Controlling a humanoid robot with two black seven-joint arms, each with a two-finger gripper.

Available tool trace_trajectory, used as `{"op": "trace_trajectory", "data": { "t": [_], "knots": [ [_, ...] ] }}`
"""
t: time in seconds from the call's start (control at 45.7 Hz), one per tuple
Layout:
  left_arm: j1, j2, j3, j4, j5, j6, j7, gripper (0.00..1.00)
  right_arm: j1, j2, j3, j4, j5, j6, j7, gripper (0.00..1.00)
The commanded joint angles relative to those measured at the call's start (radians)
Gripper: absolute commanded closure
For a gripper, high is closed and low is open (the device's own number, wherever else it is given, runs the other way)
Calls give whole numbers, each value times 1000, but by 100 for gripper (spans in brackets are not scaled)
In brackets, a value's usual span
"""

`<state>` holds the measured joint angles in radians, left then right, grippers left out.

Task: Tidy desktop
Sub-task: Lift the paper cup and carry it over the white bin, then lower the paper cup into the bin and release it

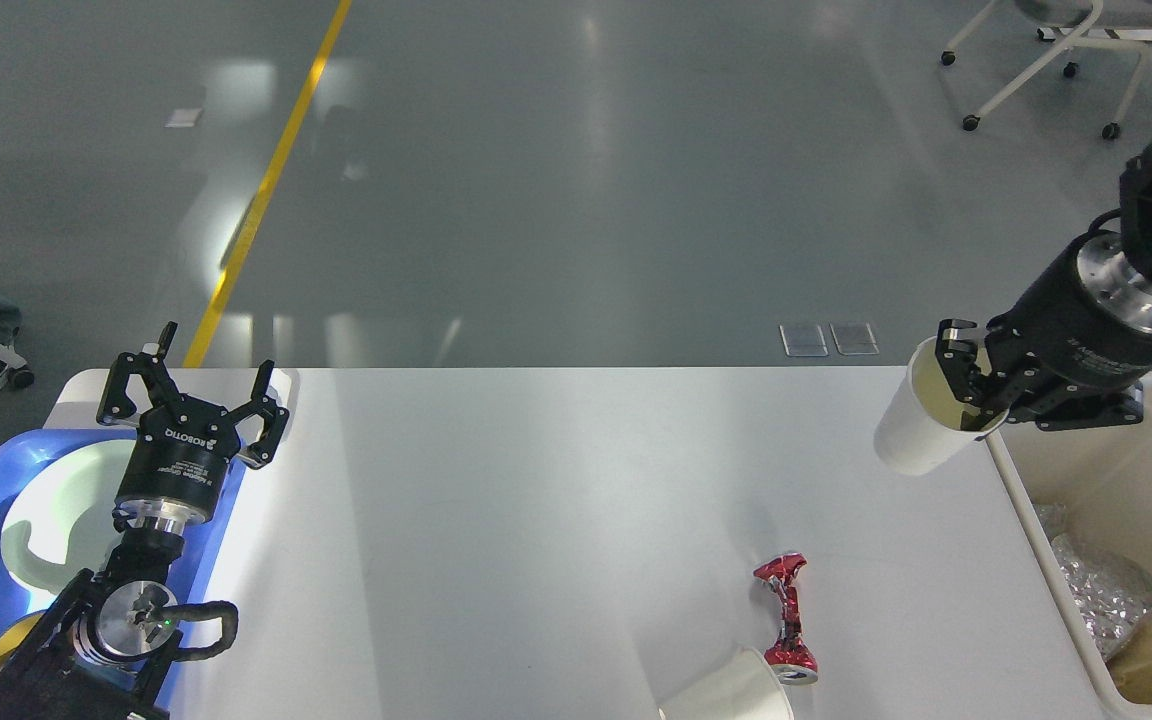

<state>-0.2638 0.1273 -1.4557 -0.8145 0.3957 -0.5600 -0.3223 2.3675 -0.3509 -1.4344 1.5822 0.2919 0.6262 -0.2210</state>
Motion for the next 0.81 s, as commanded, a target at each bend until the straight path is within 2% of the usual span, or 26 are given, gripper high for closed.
{"op": "trace_trajectory", "data": {
  "t": [0.0,0.219,0.416,0.679,0.788],
  "knots": [
    [0,0,0,0,0,0,0,3,-112,-117,-40,-115,-11,-37,0,100],
    [0,0,0,0,0,0,-1,3,-359,-284,-1,-332,-146,-63,0,100],
    [0,0,0,0,0,2,0,3,-661,-352,129,-528,-151,-163,2,100],
    [0,0,0,0,0,0,-1,3,-1152,-335,402,-913,-151,-286,-1,100],
    [0,0,0,0,0,0,0,3,-1352,-278,528,-1086,-152,-370,0,100]
  ]
}}
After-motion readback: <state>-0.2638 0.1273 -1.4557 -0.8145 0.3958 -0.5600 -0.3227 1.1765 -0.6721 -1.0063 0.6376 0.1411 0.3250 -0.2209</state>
